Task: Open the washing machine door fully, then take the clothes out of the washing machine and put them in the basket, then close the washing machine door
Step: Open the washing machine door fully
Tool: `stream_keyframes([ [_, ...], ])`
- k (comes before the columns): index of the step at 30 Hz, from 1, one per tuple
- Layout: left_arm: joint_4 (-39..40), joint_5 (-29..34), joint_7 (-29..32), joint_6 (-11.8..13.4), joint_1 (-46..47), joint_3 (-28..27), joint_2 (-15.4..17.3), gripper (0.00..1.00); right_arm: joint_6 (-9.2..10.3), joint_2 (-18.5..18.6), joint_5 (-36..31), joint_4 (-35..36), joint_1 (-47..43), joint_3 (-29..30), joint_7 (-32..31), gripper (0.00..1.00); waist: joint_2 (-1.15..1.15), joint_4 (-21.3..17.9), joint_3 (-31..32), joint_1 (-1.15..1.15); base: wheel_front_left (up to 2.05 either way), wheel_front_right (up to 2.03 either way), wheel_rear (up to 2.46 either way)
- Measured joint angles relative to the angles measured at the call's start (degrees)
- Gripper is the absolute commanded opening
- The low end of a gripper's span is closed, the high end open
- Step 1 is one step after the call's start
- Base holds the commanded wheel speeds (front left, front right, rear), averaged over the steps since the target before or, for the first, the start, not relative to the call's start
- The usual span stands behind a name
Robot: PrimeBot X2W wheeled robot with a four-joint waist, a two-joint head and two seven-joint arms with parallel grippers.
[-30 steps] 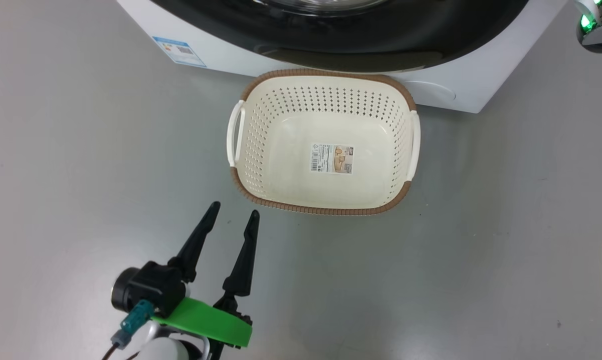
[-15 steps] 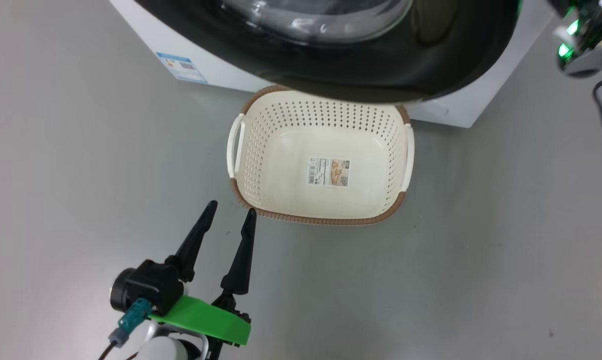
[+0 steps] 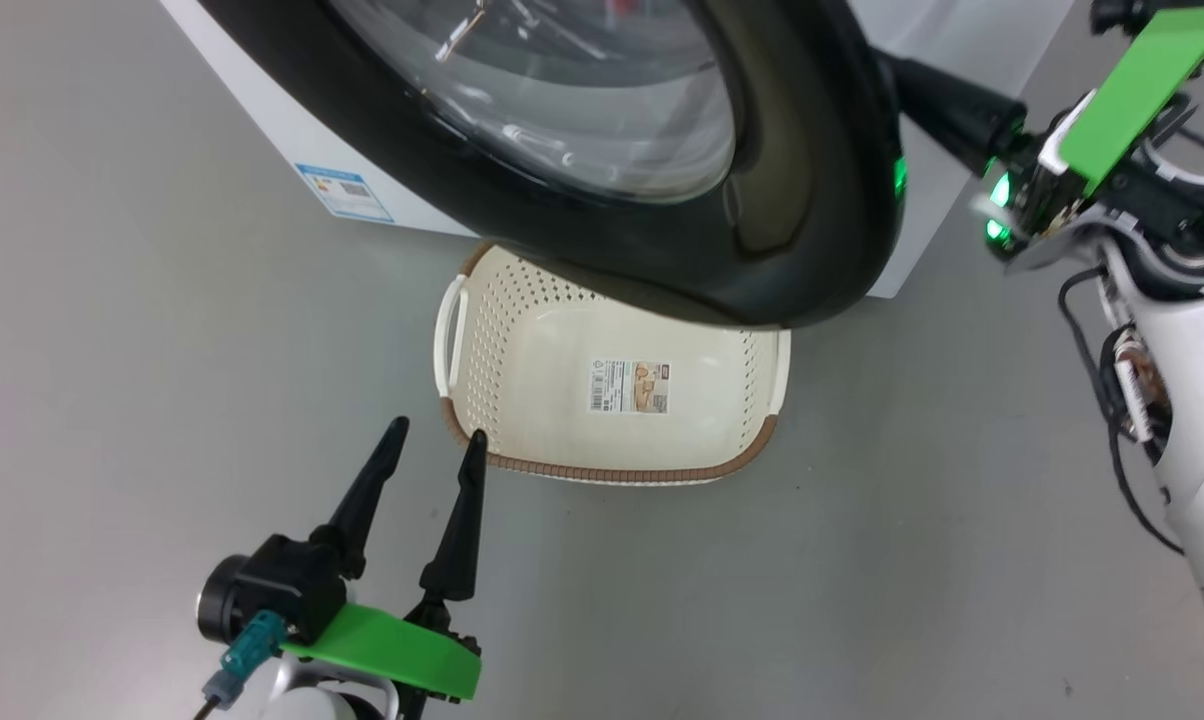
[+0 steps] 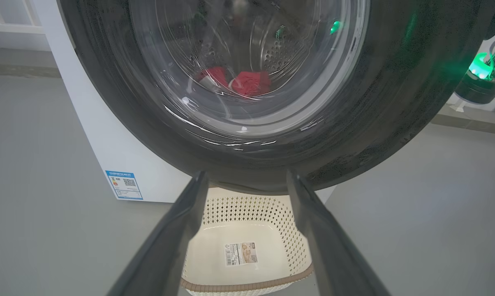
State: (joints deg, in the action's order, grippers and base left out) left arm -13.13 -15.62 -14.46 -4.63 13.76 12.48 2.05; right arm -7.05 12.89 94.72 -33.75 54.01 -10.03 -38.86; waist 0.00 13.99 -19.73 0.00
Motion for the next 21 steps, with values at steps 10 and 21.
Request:
stream_keyframes([
  [10, 0.1, 0.5, 0.0, -0.5, -1.1, -1.3, 0.0, 1.0, 0.0, -2.0, -0.1, 4.7, -5.5, -0.7, -3.0, 0.0, 0.0, -0.8, 2.2, 0.0, 0.0, 0.0, 0.0],
  [21, 0.4, 0.6, 0.0, -0.5, -1.8, -1.6, 0.0, 1.0, 0.0, -4.0, -1.4, 7.9, -8.5, -1.7, -5.0, 0.0, 0.0, -0.9, 2.7, 0.0, 0.0, 0.0, 0.0],
])
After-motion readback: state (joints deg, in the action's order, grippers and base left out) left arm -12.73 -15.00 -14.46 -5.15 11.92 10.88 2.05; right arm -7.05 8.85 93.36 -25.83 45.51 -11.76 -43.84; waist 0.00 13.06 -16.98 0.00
